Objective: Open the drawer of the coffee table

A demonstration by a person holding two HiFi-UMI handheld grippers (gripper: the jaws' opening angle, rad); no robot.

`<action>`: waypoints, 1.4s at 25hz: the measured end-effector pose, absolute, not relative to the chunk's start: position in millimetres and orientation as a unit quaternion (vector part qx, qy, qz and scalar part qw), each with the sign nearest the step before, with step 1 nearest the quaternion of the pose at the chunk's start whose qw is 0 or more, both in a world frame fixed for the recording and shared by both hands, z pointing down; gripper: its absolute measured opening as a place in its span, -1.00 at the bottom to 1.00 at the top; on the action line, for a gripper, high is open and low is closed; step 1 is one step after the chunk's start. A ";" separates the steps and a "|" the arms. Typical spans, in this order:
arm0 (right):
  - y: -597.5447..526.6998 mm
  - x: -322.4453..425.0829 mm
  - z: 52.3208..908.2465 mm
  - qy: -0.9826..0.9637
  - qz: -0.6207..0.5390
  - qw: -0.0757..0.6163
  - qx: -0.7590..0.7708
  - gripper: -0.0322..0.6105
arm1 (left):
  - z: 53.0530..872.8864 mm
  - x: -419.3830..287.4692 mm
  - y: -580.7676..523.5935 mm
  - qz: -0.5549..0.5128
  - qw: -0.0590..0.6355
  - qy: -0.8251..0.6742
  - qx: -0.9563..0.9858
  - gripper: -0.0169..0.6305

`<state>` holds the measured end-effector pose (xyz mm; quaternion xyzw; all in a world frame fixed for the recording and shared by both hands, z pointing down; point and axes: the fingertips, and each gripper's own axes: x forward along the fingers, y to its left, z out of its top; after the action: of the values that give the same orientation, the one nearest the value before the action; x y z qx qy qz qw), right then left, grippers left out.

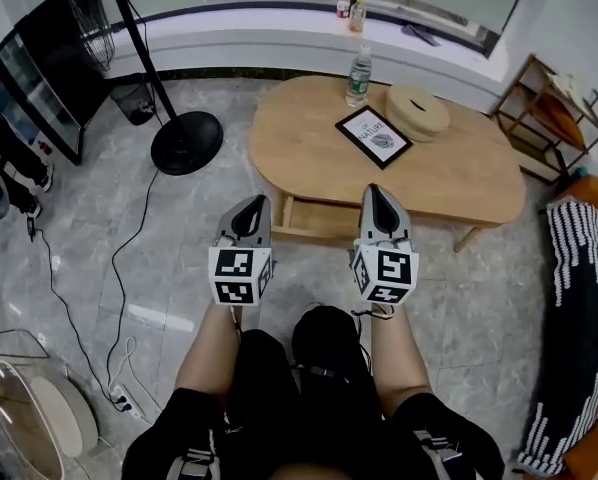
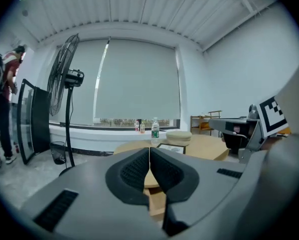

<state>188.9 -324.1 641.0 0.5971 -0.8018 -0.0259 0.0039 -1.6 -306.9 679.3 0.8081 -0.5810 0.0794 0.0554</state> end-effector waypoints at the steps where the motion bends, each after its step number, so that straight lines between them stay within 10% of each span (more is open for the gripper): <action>1: -329.3 188.1 615.4 -0.802 -0.021 0.007 0.597 -0.86 | 653.7 -2.2 -310.0 0.081 0.067 -0.578 0.810 -0.87; 14: -218.4 195.6 181.6 -0.789 -0.063 0.021 0.611 -0.86 | 206.3 2.2 -198.7 0.105 0.030 -0.562 0.820 -0.87; 35: -249.2 283.7 53.1 -0.804 -0.077 -0.046 0.587 -0.86 | 67.4 107.5 -236.3 0.066 -0.031 -0.573 0.816 -0.87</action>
<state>283.7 -249.2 53.1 0.5873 -0.8044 -0.0767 -0.0465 107.5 -236.3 67.4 0.8160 -0.5735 0.0657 -0.0311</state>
